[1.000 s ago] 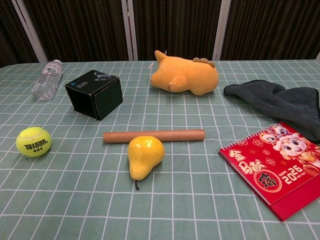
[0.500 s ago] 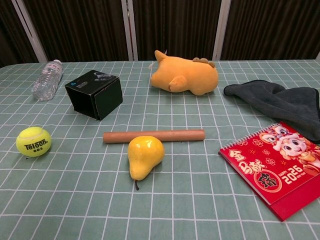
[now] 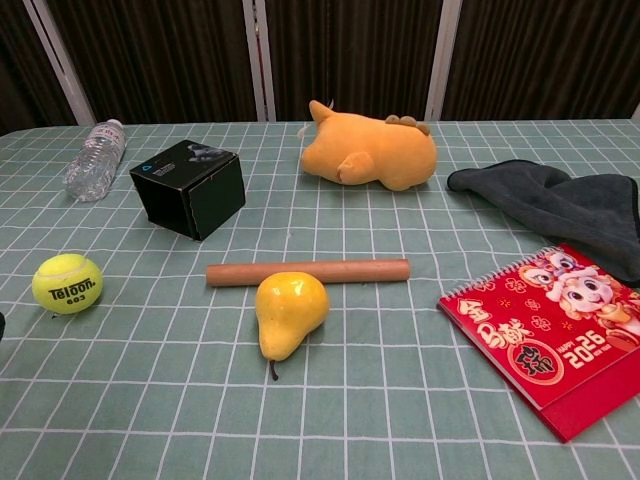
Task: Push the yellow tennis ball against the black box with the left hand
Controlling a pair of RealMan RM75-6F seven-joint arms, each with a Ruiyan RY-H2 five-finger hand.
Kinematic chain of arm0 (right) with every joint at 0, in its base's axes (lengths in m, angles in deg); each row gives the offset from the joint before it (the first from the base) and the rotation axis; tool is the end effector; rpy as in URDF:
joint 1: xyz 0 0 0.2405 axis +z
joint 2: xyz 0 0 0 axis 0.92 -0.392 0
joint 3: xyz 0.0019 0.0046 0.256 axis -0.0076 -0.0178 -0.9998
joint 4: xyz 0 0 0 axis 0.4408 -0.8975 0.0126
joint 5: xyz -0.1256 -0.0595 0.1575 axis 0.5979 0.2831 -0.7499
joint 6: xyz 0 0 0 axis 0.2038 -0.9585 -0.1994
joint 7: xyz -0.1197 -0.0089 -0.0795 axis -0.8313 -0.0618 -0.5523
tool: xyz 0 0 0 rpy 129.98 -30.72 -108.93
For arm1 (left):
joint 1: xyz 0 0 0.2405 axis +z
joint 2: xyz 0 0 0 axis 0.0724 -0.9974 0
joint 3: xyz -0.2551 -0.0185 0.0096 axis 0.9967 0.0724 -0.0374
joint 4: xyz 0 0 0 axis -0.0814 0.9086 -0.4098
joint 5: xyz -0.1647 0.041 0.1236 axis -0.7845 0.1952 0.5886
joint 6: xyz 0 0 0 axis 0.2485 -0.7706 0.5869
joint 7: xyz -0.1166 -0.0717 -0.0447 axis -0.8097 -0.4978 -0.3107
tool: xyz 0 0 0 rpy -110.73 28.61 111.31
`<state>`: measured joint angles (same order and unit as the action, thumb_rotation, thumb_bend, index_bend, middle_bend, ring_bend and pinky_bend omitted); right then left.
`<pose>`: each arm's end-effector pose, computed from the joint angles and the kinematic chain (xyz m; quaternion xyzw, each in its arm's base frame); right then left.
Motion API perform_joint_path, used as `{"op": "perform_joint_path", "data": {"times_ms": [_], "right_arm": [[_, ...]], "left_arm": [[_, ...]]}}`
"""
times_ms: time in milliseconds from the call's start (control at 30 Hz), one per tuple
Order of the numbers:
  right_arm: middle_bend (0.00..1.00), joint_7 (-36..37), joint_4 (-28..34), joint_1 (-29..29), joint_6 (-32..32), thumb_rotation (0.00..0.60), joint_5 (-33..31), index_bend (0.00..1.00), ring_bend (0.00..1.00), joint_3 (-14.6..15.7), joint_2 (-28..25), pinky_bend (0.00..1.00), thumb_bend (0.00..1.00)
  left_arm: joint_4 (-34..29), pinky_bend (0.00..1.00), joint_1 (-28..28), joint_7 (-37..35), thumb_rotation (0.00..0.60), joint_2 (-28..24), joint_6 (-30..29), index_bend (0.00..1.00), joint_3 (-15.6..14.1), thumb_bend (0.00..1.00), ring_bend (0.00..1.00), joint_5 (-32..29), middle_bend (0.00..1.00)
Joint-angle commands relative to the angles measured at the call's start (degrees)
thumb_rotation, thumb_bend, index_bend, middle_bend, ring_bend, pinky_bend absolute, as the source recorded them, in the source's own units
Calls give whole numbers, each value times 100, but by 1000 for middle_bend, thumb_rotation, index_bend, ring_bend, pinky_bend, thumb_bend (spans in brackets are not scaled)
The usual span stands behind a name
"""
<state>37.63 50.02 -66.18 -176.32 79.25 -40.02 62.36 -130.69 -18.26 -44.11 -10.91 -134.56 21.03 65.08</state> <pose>-0.2972 -0.1437 0.1699 0.6403 -0.3316 0.4048 0.5622 -0.2811 0.1884 0.0296 -0.7944 -0.2925 -0.1824 0.5000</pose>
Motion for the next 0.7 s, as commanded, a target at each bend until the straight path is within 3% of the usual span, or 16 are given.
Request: {"op": "perform_joint_path", "data": {"times_ms": [33, 700], "right_arm": [[0, 34, -12, 4, 0, 600, -23, 0, 0, -14, -12, 0, 367], [0, 149, -64, 19, -5, 600, -202, 0, 0, -120, -24, 0, 367]], "left_arm": [[58, 450, -180, 166, 600, 118, 292, 473, 79, 412, 321, -243, 614], [280, 424, -897, 189, 600, 371, 1098, 343, 429, 383, 311, -883, 535]]}}
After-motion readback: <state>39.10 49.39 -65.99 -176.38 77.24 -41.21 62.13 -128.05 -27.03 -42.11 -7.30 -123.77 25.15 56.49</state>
